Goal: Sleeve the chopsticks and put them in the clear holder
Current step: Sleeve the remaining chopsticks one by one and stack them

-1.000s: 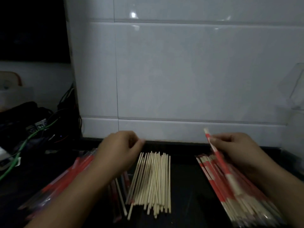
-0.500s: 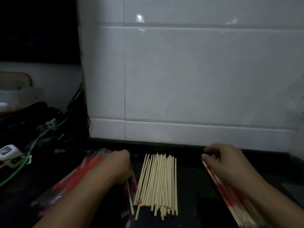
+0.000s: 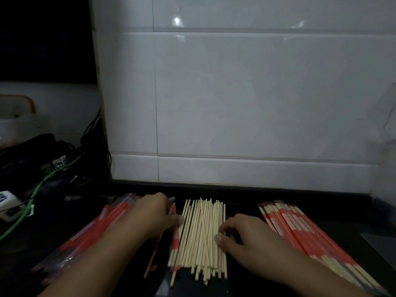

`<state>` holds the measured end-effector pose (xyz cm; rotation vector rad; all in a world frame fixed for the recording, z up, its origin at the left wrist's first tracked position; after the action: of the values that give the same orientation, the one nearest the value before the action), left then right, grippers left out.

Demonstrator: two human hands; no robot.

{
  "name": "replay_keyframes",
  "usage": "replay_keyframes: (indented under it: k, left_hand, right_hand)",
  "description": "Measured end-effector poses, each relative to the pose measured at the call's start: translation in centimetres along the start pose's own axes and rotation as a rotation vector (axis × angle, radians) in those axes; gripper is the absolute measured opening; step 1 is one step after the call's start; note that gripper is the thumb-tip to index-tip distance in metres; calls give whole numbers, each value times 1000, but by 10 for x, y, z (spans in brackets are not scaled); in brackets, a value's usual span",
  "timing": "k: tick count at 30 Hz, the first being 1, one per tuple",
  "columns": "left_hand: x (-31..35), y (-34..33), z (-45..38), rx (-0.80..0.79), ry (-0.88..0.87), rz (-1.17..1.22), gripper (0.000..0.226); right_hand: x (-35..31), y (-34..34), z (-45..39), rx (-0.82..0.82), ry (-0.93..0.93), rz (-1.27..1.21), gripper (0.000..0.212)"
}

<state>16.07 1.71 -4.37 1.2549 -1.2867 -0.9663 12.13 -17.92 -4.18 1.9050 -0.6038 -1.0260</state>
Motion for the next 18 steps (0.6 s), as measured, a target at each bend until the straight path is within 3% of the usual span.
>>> replay_keyframes:
  k: [4,10,12,16,18]
  left_hand:
    - [-2,-1,-2,18,48,-37,30]
    - [-6,12,1,58,93,80,23]
    - [-6,18,2,96,94,292,15]
    - [14,27,12,53,-2,1003,11]
    - [26,36,18,39,-75,1193,9]
  right_hand:
    - [1,-3,1,-11,-20,-15,46]
    - [-4,-7,0,-10,0,-6,40]
    - [-4,-7,0,-2,16,-21,39]
    - [-6,-7,1,-36,72,-51,37]
    - [-10,-8,1,-61,113,-50,35]
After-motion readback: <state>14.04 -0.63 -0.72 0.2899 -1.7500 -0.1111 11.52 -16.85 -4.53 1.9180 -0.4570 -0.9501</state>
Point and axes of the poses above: each hand's wrist, its own z-axis away from the middle knuckle, its own y-axis out of the back of the hand, x = y × z, the point moved 10 cm from there along -z, towards the middle knuckle, and after that the axes turned 7 degrees about -z, right-handed, at the moved point
